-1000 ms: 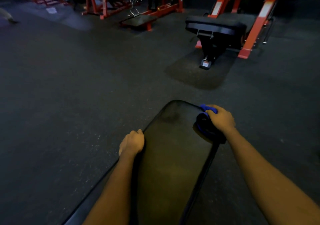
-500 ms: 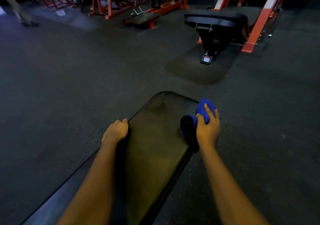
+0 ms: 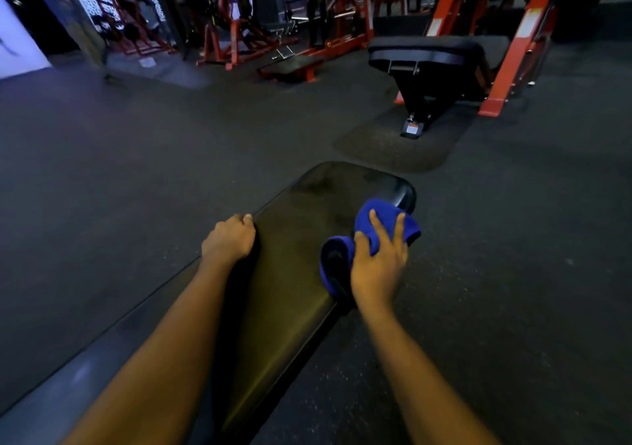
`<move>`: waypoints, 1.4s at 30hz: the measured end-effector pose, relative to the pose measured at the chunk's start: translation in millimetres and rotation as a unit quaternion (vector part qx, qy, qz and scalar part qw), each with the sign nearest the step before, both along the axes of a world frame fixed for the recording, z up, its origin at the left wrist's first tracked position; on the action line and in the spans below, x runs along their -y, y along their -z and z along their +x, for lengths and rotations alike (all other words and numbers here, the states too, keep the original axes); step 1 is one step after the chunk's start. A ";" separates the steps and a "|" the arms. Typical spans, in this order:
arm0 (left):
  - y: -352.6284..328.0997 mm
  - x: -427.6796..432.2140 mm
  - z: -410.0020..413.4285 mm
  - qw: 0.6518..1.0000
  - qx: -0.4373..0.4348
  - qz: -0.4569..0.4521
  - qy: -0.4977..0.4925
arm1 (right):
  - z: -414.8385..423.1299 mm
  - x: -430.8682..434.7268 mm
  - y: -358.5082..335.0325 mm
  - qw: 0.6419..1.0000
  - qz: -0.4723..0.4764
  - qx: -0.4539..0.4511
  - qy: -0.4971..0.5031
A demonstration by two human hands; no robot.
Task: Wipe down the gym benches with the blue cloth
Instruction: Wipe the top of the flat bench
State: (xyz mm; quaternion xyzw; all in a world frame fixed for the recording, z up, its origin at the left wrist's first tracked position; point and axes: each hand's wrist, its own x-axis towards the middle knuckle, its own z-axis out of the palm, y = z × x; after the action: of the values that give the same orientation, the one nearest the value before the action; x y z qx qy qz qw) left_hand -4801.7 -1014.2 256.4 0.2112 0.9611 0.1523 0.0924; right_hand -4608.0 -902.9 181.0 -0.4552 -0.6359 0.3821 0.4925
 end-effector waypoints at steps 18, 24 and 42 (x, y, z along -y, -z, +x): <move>-1.6 166.1 119.4 0.991 -0.104 0.076 0.020 | 14.7 38.7 -28.9 0.997 -0.054 0.025 -0.041; 3.6 199.6 151.8 0.986 -0.141 0.093 0.006 | 21.0 146.7 -3.4 0.997 0.020 -0.002 -0.075; 33.3 278.8 220.4 0.944 -0.275 0.138 -0.118 | 43.4 160.1 4.2 0.970 0.154 0.012 -0.188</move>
State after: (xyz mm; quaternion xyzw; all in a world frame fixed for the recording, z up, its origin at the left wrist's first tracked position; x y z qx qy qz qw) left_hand -4581.3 -1292.9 223.0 0.1406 0.9367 0.2291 -0.2244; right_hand -4564.6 -1063.0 176.8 -0.2507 -0.7670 0.3598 0.4684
